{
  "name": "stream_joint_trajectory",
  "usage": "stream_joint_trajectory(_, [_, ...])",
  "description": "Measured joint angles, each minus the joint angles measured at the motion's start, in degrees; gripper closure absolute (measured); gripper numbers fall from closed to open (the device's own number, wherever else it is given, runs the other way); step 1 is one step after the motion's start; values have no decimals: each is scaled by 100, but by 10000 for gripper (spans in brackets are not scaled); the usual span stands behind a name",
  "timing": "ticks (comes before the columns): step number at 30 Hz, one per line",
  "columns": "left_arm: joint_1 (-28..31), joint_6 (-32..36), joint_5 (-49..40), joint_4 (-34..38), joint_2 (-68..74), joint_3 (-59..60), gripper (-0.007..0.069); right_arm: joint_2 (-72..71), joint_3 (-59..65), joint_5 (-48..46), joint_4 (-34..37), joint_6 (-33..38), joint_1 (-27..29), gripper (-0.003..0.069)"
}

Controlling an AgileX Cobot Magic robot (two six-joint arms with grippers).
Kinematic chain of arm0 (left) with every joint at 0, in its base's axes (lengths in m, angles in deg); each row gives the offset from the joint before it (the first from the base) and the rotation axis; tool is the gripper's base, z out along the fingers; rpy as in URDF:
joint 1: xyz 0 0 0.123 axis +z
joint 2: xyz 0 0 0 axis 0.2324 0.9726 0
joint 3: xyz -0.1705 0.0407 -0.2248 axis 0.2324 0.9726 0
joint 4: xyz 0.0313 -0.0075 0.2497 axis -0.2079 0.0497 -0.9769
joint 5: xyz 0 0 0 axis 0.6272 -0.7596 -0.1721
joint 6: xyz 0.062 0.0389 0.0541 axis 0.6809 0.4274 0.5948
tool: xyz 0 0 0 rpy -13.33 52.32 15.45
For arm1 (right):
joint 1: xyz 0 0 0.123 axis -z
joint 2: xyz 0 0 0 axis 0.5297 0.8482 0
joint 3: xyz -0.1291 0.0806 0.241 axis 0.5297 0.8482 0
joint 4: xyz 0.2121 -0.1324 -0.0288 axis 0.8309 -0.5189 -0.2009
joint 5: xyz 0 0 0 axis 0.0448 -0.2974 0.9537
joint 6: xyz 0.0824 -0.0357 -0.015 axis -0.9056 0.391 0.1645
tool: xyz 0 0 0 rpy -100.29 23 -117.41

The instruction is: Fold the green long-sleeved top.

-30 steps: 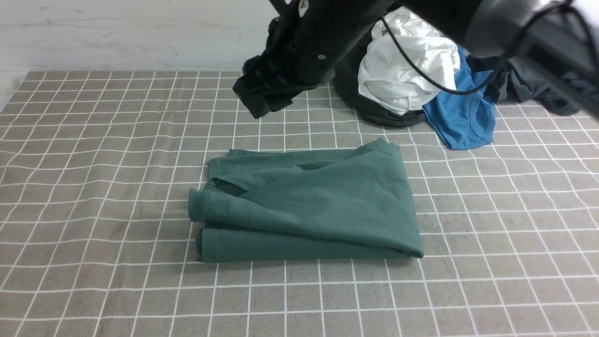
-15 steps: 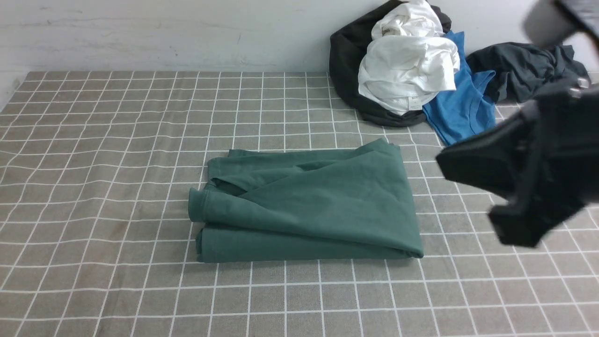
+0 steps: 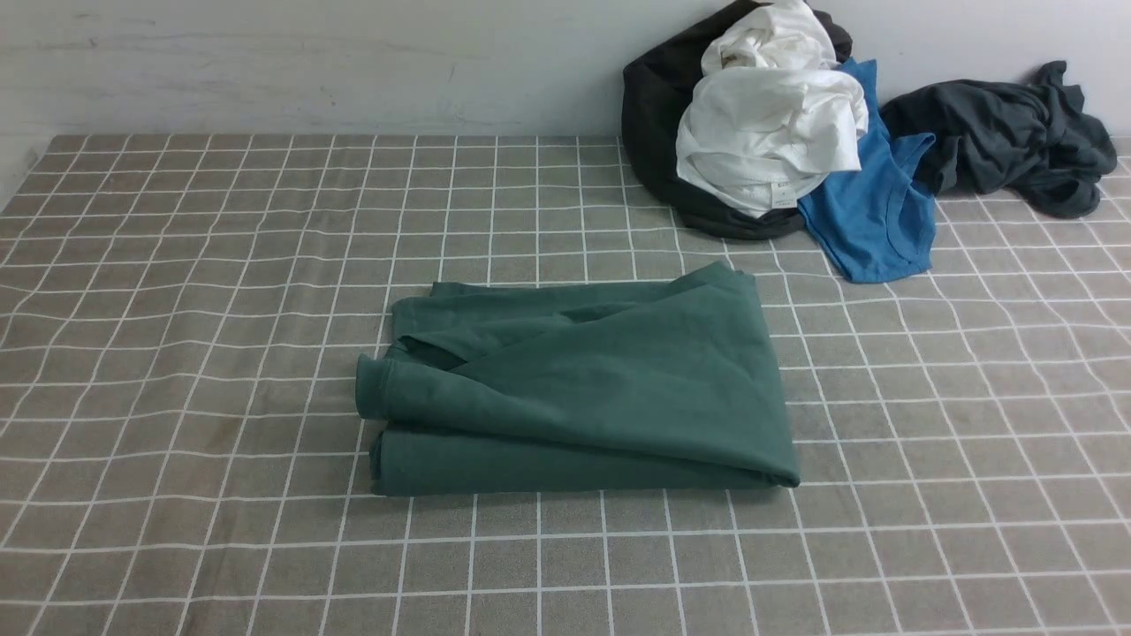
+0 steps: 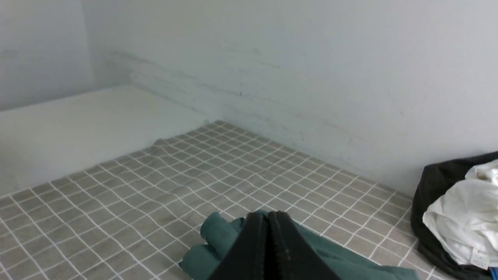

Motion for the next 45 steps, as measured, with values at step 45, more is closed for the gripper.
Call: stream_joint_trajectory(45, [0, 6, 4, 0, 0, 0, 631, -2181, 3993, 788, -1063, -1394, 4380, 673])
